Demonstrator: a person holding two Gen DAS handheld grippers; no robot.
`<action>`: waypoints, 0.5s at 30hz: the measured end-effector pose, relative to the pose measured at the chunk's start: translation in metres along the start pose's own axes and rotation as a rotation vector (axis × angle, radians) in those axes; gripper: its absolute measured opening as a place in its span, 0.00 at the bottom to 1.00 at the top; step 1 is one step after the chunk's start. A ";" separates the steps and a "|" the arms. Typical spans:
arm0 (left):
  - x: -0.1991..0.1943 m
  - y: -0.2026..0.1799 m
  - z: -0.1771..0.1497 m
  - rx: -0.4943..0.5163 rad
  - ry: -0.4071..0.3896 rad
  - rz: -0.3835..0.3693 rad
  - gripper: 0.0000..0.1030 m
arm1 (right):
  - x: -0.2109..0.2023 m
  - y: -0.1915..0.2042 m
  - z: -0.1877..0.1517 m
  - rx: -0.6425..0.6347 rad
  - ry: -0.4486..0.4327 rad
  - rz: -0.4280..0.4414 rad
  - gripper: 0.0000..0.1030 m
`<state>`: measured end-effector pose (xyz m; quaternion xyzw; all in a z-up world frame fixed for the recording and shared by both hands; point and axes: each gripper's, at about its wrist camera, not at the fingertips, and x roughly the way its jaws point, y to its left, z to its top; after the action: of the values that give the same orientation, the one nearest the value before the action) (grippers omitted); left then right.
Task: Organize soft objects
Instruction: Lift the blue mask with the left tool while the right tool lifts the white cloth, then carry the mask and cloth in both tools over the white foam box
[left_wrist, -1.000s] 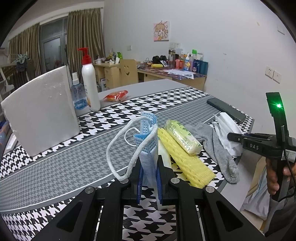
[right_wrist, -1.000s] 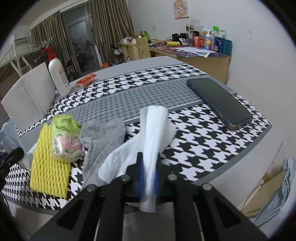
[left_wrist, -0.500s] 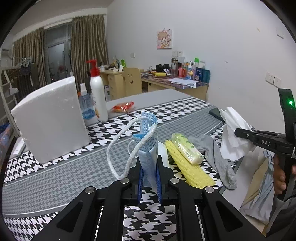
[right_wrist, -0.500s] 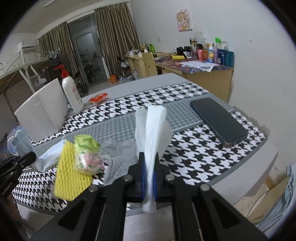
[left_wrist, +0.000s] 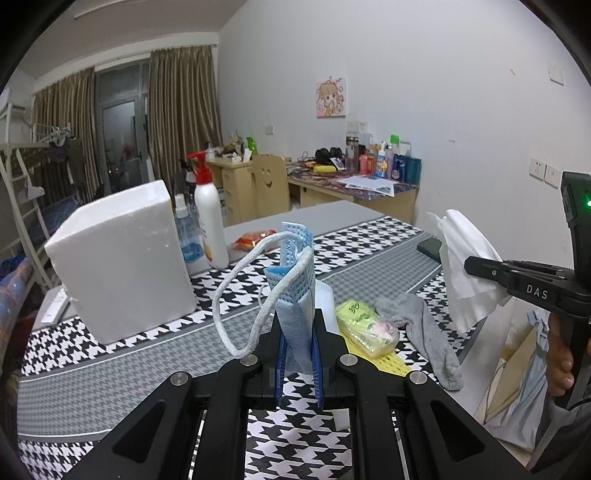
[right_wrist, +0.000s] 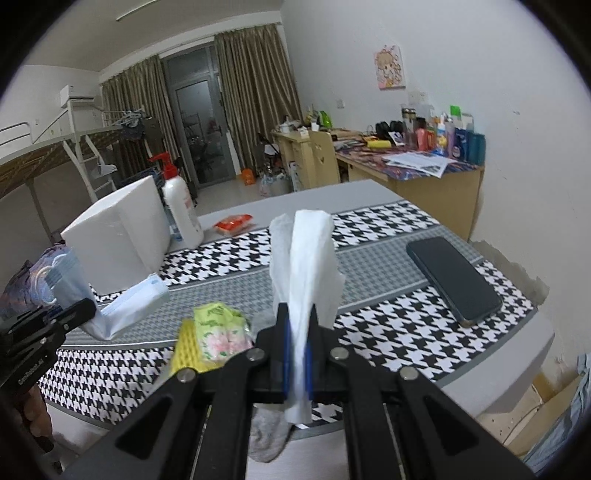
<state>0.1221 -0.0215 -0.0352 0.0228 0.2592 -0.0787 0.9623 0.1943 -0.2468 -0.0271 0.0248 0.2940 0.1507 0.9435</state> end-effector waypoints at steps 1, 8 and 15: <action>-0.001 0.000 0.001 -0.002 -0.002 0.003 0.13 | -0.001 0.002 0.001 -0.004 -0.004 0.004 0.09; -0.007 0.007 0.005 -0.026 -0.011 0.025 0.13 | -0.008 0.016 0.007 -0.034 -0.033 0.041 0.09; -0.019 0.014 0.010 -0.028 -0.028 0.040 0.13 | -0.010 0.026 0.012 -0.060 -0.050 0.061 0.09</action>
<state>0.1137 -0.0057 -0.0169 0.0133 0.2462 -0.0558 0.9675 0.1863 -0.2250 -0.0083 0.0093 0.2649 0.1874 0.9458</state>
